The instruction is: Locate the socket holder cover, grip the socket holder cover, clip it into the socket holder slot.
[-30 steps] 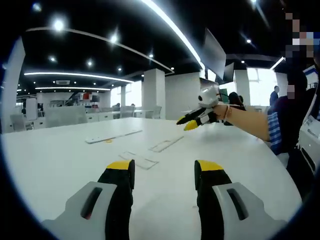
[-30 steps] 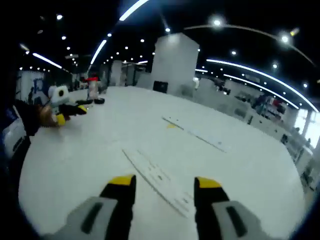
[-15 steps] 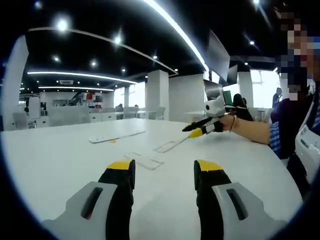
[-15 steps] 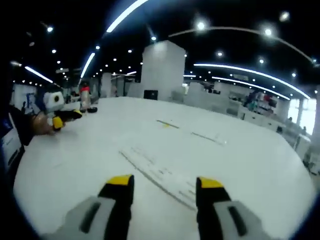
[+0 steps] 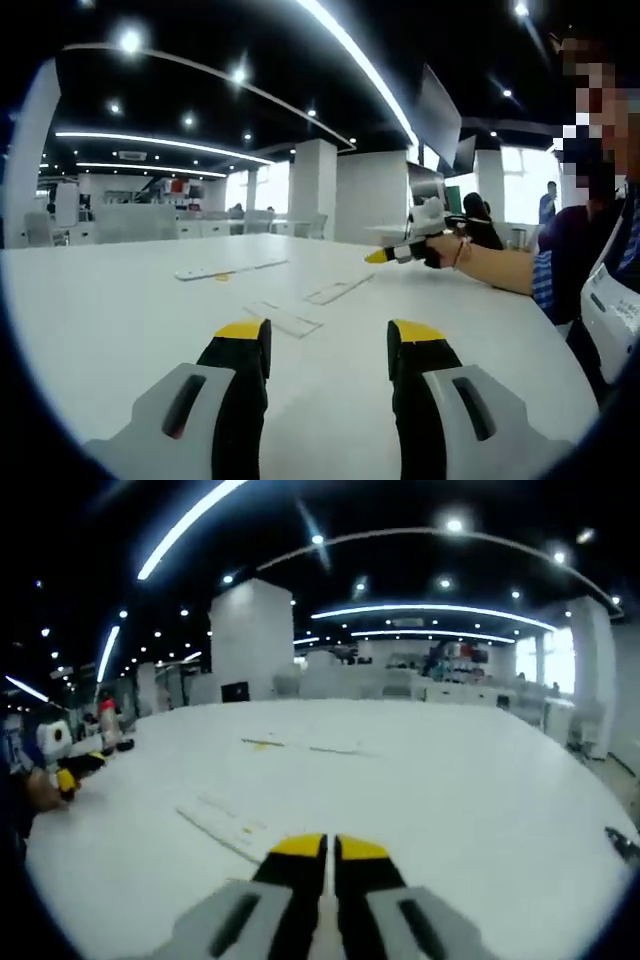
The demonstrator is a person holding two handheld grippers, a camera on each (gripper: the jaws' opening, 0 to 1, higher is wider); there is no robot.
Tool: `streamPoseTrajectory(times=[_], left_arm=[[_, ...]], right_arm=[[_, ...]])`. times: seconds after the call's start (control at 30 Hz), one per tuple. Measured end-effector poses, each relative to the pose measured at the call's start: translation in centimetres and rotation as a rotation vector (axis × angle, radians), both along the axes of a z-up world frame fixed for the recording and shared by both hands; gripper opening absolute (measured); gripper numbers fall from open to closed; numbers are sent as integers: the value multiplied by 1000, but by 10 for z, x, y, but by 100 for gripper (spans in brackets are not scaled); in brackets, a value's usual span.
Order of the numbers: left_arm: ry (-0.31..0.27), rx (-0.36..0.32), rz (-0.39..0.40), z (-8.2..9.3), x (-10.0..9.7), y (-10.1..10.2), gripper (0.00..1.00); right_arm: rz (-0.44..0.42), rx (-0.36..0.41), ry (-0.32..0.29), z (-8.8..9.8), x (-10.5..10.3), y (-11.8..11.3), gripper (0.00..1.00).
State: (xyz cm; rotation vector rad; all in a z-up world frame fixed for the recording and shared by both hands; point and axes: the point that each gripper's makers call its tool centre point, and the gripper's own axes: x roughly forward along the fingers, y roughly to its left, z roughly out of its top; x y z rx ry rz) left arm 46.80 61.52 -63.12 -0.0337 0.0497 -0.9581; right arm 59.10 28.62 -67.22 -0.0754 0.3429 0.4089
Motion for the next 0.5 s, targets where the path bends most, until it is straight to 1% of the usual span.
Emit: streamPoseTrajectory(times=[0.03, 0.07, 0.17, 0.27, 0.5], left_arm=[[0, 1, 1, 0, 0, 0, 47], [0, 1, 3, 0, 1, 0, 47], [1, 1, 5, 0, 1, 0, 47], [-1, 2, 7, 0, 2, 1, 47], [1, 3, 7, 2, 3, 1, 47]], right_arm=[[-12, -19, 12, -4, 0, -3, 4], [-7, -32, 20, -7, 1, -3, 4], [-11, -44, 34, -15, 6, -4, 4], [-15, -91, 52, -22, 6, -6, 4], [-12, -80, 52, -21, 9, -5, 4]])
